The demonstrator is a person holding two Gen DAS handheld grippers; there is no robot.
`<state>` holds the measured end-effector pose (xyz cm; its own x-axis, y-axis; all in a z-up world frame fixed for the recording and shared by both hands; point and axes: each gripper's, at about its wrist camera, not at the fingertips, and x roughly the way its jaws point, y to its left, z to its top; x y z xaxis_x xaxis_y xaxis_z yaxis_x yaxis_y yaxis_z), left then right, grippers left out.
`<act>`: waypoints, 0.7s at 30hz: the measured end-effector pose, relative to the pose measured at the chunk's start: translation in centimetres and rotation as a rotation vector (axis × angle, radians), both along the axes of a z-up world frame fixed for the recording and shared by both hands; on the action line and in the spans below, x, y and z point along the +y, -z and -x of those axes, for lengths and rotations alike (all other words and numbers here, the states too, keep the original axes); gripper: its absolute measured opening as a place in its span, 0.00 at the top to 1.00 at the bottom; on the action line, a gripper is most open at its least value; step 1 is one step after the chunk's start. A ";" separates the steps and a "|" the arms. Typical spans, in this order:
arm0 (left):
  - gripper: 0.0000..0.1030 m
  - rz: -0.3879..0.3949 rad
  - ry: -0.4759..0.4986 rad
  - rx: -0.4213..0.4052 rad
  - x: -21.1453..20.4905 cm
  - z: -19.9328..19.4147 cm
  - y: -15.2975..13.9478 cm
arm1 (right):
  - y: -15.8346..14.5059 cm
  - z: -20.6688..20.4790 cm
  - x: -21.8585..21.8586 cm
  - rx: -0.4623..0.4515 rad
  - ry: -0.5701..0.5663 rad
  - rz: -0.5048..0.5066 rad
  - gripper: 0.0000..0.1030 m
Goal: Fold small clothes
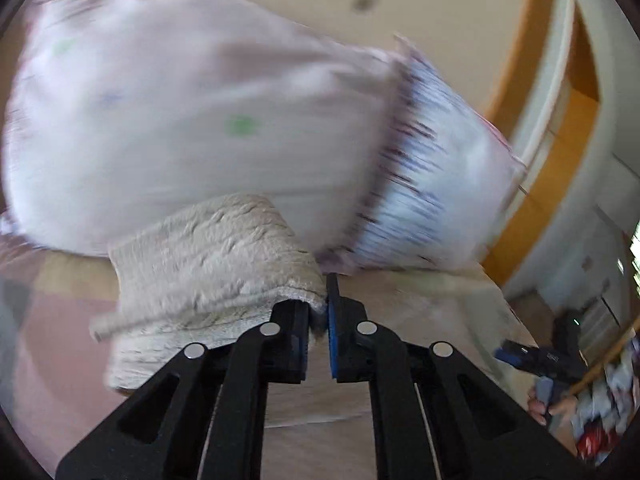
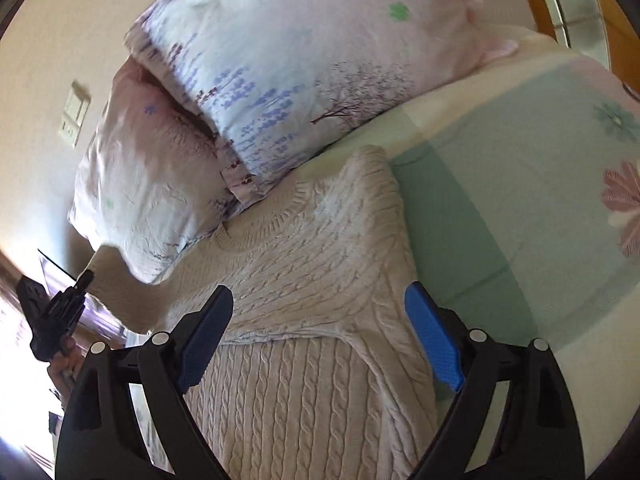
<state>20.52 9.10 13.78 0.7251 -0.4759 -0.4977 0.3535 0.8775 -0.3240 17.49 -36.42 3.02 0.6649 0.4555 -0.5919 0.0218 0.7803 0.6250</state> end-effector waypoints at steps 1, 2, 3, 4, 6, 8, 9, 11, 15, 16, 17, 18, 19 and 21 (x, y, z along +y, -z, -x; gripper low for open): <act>0.78 -0.026 0.084 0.013 -3.7 -0.2 0.7 | 0.5 0.1 0.0 0.013 -0.012 -0.010 0.13; 0.60 -0.067 0.155 0.037 -7.1 -0.2 1.5 | 0.8 0.1 0.1 0.026 -0.018 -0.005 0.13; 0.53 -0.136 0.223 0.066 -10.7 0.2 2.9 | 0.9 0.4 0.4 0.047 -0.023 0.005 0.13; 0.52 -0.170 0.244 0.071 -11.6 0.7 3.7 | 1.2 1.0 0.1 0.069 -0.029 0.019 0.13; 0.45 -0.226 0.240 0.069 -11.4 2.4 5.0 | 1.1 2.3 -0.2 0.076 -0.030 0.047 0.13; 0.38 -0.221 0.178 0.087 -8.3 3.8 5.9 | 1.5 4.0 -1.4 0.086 -0.027 0.073 0.13; 0.38 -0.200 0.132 0.117 -5.2 4.8 6.7 | 1.8 4.9 -1.9 0.097 -0.031 0.074 0.14; 0.38 -0.183 0.030 0.188 0.0 6.8 8.4 | 2.7 7.1 -3.0 0.126 -0.051 0.044 0.21; 0.39 -0.087 -0.097 0.320 6.9 11.2 11.6 | 3.2 10.8 -2.8 0.114 -0.117 -0.022 0.32; 0.39 -0.052 -0.100 0.345 7.8 12.2 12.4 | 3.6 11.7 -2.5 0.120 -0.152 -0.066 0.37; 0.41 -0.017 -0.102 0.372 8.4 13.3 13.1 | 4.2 12.7 -1.9 0.128 -0.196 -0.130 0.41; 0.48 0.008 -0.096 0.392 8.6 13.7 13.7 | 4.5 13.4 -1.3 0.134 -0.226 -0.161 0.48; 0.49 0.027 -0.094 0.386 8.6 14.6 14.1 | 4.8 14.3 -0.6 0.133 -0.257 -0.180 0.54; 0.61 0.059 -0.074 0.360 8.3 16.9 14.2 | 5.5 15.7 0.4 0.142 -0.305 -0.226 0.67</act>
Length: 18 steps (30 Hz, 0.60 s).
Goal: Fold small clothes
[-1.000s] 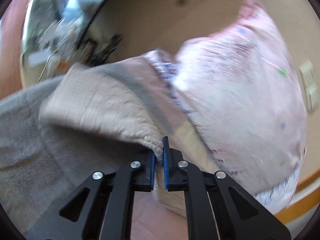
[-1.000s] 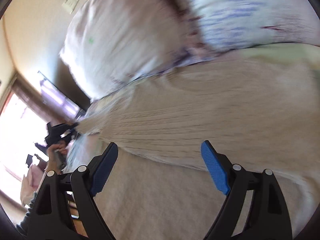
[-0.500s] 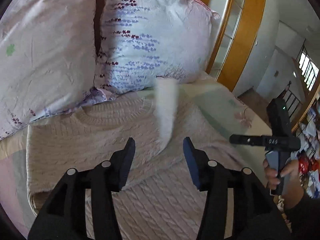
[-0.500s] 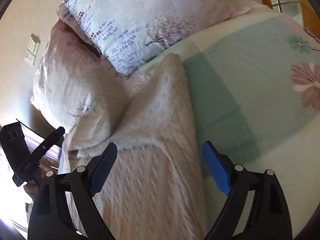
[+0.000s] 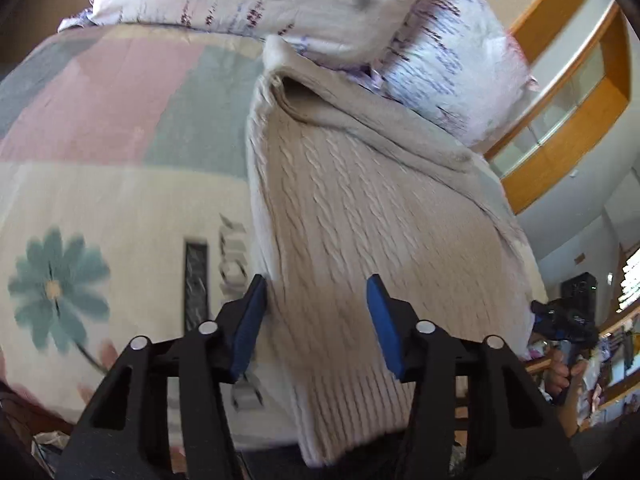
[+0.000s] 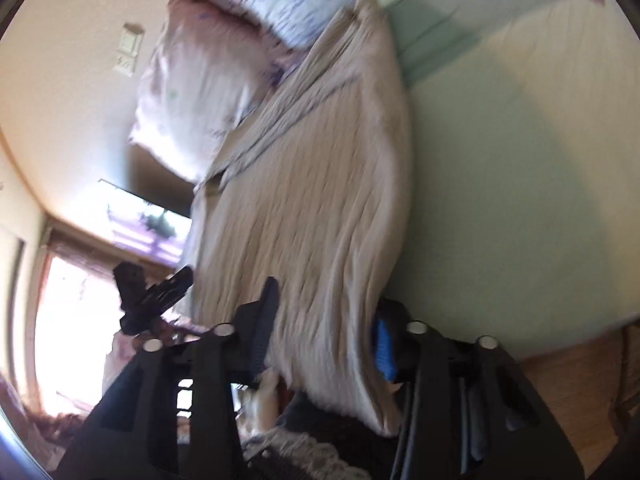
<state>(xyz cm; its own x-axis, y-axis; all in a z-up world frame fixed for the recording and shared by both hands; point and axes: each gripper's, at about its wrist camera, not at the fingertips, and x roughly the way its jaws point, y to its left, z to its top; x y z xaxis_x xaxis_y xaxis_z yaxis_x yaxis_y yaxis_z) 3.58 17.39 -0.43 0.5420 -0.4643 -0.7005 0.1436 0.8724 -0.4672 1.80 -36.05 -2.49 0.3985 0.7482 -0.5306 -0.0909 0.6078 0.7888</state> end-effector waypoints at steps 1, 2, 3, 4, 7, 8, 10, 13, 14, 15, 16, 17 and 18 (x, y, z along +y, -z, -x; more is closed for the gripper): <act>0.65 0.034 0.011 0.006 -0.2 1.0 0.2 | 0.4 0.7 0.5 0.006 -0.019 -0.029 0.73; 0.75 0.071 0.025 0.021 -0.2 1.8 0.6 | 1.0 1.4 1.1 0.011 -0.038 -0.064 0.82; 0.84 0.121 0.043 0.042 -0.5 2.4 1.2 | 1.5 1.9 1.5 0.010 -0.046 -0.086 0.85; 0.85 0.144 0.049 0.051 -0.8 2.8 1.6 | 1.6 2.2 1.7 0.006 -0.049 -0.095 0.90; 0.92 0.140 0.055 0.025 -1.4 3.3 1.2 | 1.1 1.8 1.8 -0.050 -0.024 -0.166 0.93; 0.93 0.154 0.060 0.018 -1.5 3.2 1.1 | 0.3 1.3 1.8 -0.085 -0.018 -0.192 0.93; 0.94 0.186 0.083 -0.014 -1.7 1.8 -0.3 | -1.6 0.1 1.7 -0.159 -0.003 -0.219 0.93; 0.94 0.156 0.064 -0.144 -1.0 -2.1 -4.7 | -6.3 -4.3 1.2 -0.323 0.053 -0.262 0.93; 0.94 0.142 0.048 -0.175 -0.7 -3.3 -5.9 | -7.1 -5.5 0.9 -0.349 0.072 -0.269 0.93; 0.94 0.121 0.019 -0.214 -0.4 -5.7 -7.5 | -8.0 -7.3 0.5 -0.375 0.096 -0.278 0.93; 0.94 0.104 -0.006 -0.238 -0.1 -7.6 -8.5 | -8.7 -9.1 0.3 -0.391 0.120 -0.284 0.93; 0.94 0.086 -0.028 -0.253 0.0 -9.7 -9.2 | -9.3 -11.7 0.1 -0.400 0.155 -0.288 0.93; 0.94 0.062 -0.057 -0.261 -0.2 -12.6 -9.9 | -9.7 -14.0 0.0 -0.401 0.184 -0.290 0.93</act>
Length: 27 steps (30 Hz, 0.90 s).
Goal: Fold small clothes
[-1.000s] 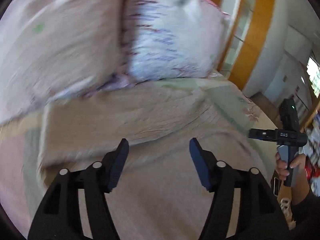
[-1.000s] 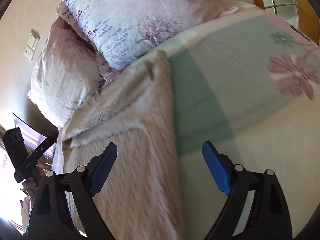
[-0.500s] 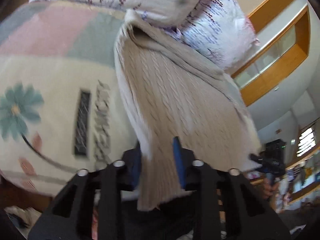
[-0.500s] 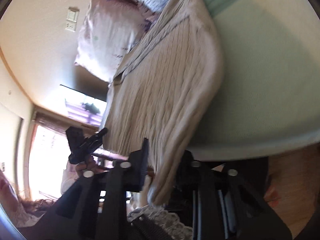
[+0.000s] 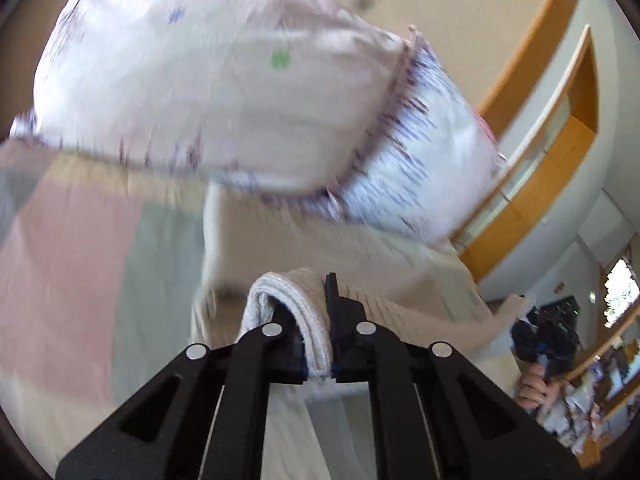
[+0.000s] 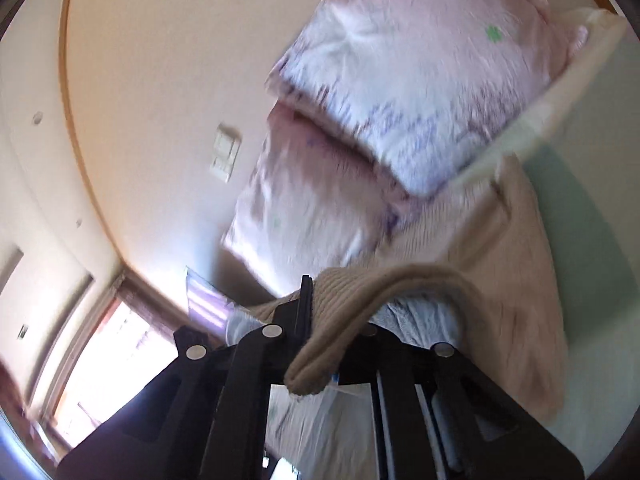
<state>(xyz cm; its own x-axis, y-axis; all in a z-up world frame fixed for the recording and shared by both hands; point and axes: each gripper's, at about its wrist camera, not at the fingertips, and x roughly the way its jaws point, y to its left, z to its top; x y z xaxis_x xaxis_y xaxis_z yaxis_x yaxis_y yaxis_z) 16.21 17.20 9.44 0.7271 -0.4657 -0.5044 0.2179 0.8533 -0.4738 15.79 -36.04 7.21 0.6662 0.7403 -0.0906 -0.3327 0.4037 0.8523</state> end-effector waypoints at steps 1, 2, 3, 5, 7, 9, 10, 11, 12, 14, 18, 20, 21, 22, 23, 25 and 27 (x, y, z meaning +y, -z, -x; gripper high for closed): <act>0.94 -0.012 -0.023 0.005 -0.3 -2.8 -0.2 | -0.3 -3.0 -0.1 0.012 0.040 -0.006 0.93; 0.94 -0.018 -0.033 0.012 -0.6 -4.6 -0.1 | 0.0 -4.7 -0.1 0.028 0.065 -0.005 0.93; 0.93 -0.040 -0.051 0.028 -1.3 -7.6 0.4 | 0.5 -6.6 0.0 0.053 0.090 0.002 0.93; 0.88 -0.068 -0.083 0.093 -1.9 -11.4 2.1 | 2.3 -11.9 1.0 0.169 0.135 0.074 0.81; 0.76 -0.083 -0.137 0.212 -1.8 -14.3 4.0 | 4.4 -15.4 1.6 0.320 0.150 0.189 0.46; 0.55 -0.011 -0.143 0.210 0.3 -13.6 4.7 | 5.6 -15.7 1.2 0.384 0.146 0.207 0.36; 0.51 0.006 -0.139 0.183 1.2 -12.7 4.7 | 5.4 -14.8 0.6 0.334 0.146 0.197 0.23; 0.47 0.002 -0.136 0.173 1.9 -12.0 4.8 | 5.1 -14.2 0.4 0.304 0.163 0.213 0.09; 0.46 0.002 -0.120 0.186 2.7 -11.5 5.3 | 4.7 -13.4 0.0 0.274 0.192 0.243 0.07; 0.46 0.050 -0.078 0.251 3.7 -11.1 6.8 | 4.6 -12.8 -0.2 0.248 0.193 0.275 0.07; 0.47 0.081 -0.024 0.390 3.8 -11.2 10.4 | 5.8 -13.2 0.1 0.292 0.121 0.245 0.07; 0.47 0.088 -0.021 0.369 3.6 -10.9 10.6 | 6.2 -12.9 0.5 0.296 0.102 0.239 0.07; 0.50 0.122 -0.014 0.370 3.5 -11.0 10.7 | 6.3 -12.7 0.4 0.296 0.098 0.234 0.07; 0.56 0.164 0.001 0.387 3.5 -11.2 11.1 | 6.4 -12.5 0.2 0.297 0.093 0.222 0.07; 0.60 0.194 -0.001 0.401 3.4 -11.4 11.3 | 6.4 -12.2 0.0 0.299 0.084 0.202 0.07; 0.78 0.249 -0.003 0.418 3.3 -11.5 11.5 | 6.6 -11.7 -0.6 0.302 0.072 0.166 0.07; 0.80 0.327 -0.019 0.398 2.9 -11.3 10.7 | 6.4 -11.2 -1.4 0.298 0.075 0.163 0.07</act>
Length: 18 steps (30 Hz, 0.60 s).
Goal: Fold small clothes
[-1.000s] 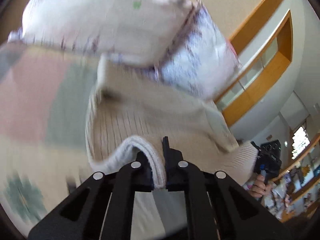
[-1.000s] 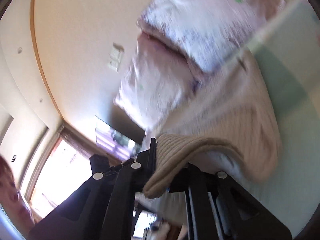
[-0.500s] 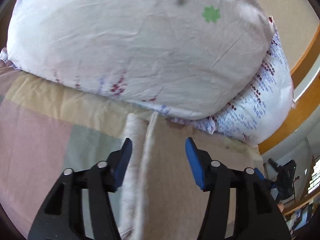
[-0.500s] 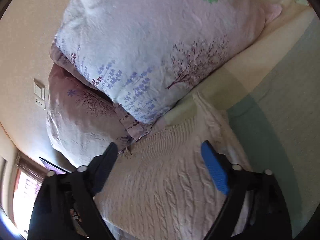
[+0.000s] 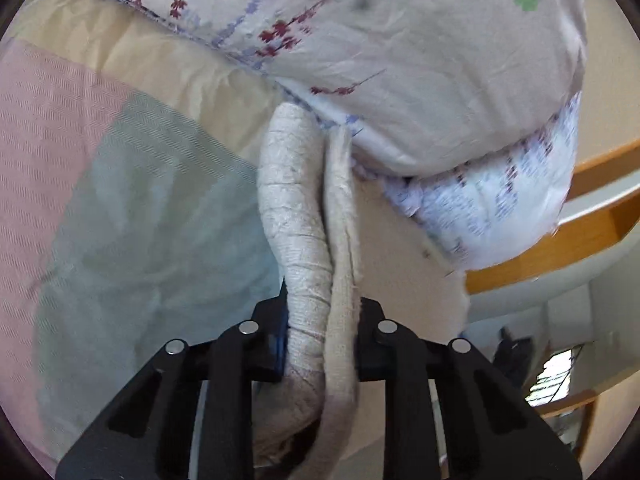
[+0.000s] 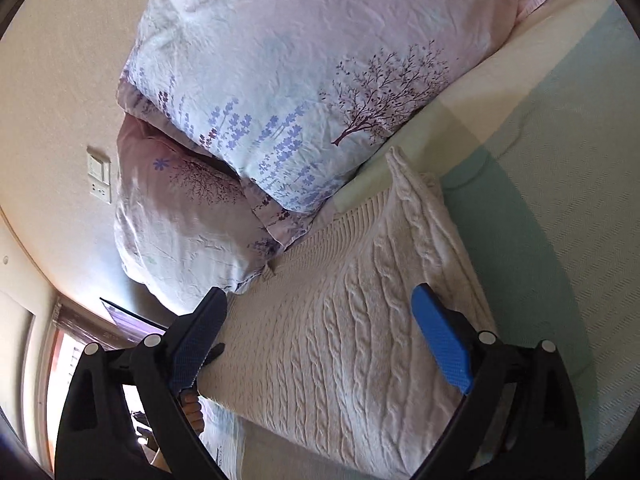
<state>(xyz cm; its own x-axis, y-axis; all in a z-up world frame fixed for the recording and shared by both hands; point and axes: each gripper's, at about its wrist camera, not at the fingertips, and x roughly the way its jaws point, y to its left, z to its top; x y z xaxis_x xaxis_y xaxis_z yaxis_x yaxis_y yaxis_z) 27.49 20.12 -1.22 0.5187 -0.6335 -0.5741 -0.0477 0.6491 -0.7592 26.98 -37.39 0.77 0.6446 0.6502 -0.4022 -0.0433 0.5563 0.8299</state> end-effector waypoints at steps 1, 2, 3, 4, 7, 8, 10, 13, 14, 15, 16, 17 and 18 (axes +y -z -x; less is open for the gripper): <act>0.80 0.027 0.004 -0.038 -0.9 0.2 -1.2 | -0.3 0.5 -0.6 -0.010 0.006 0.008 0.07; 0.81 0.042 0.014 -0.062 -1.6 0.2 -2.2 | -0.6 1.0 -1.2 -0.022 0.014 0.018 0.07; 0.81 0.059 0.042 -0.109 -3.6 0.1 -4.0 | -1.0 1.3 -1.7 -0.031 0.021 0.026 0.07; 0.81 0.066 0.070 -0.148 -5.7 0.0 -5.5 | -1.3 1.7 -2.3 -0.041 0.033 0.035 0.07; 0.81 0.127 0.189 -0.236 -14.0 -1.0 -8.9 | -2.4 2.9 -4.3 -0.075 0.088 0.068 0.07; 0.81 0.169 0.241 -0.255 -18.1 -1.6 -9.4 | -2.8 3.2 -5.1 -0.083 0.116 0.093 0.07; 0.80 0.252 0.330 -0.239 -24.7 -2.8 -8.5 | -3.2 3.3 -6.2 -0.086 0.156 0.113 0.07; 0.72 0.380 0.459 -0.095 -32.1 -4.6 -5.3 | -2.8 2.4 -7.1 -0.046 0.164 0.136 0.07; 0.72 0.412 0.464 -0.072 -32.7 -4.7 -4.7 | -2.6 1.9 -7.6 -0.017 0.148 0.132 0.07; 0.70 0.428 0.461 -0.092 -32.2 -4.3 -4.8 | -2.4 1.6 -7.8 0.002 0.133 0.124 0.07; 0.65 0.401 0.441 -0.137 -31.0 -3.8 -5.4 | -2.2 1.4 -8.1 0.014 0.112 0.114 0.07; 0.48 0.352 0.403 -0.192 -29.3 -3.2 -6.1 | -2.0 1.0 -8.3 0.027 0.071 0.102 0.06; 0.34 0.270 0.335 -0.252 -27.1 -2.4 -6.9 | -1.8 0.7 -8.3 0.037 0.045 0.097 0.06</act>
<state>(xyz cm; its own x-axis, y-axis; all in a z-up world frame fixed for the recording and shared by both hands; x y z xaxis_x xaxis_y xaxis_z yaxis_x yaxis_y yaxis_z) 29.89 -6.94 5.67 0.3626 -0.8979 -0.2495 0.3362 0.3757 -0.8636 26.30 -45.74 2.57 0.6558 0.5780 -0.4857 0.0132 0.6344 0.7729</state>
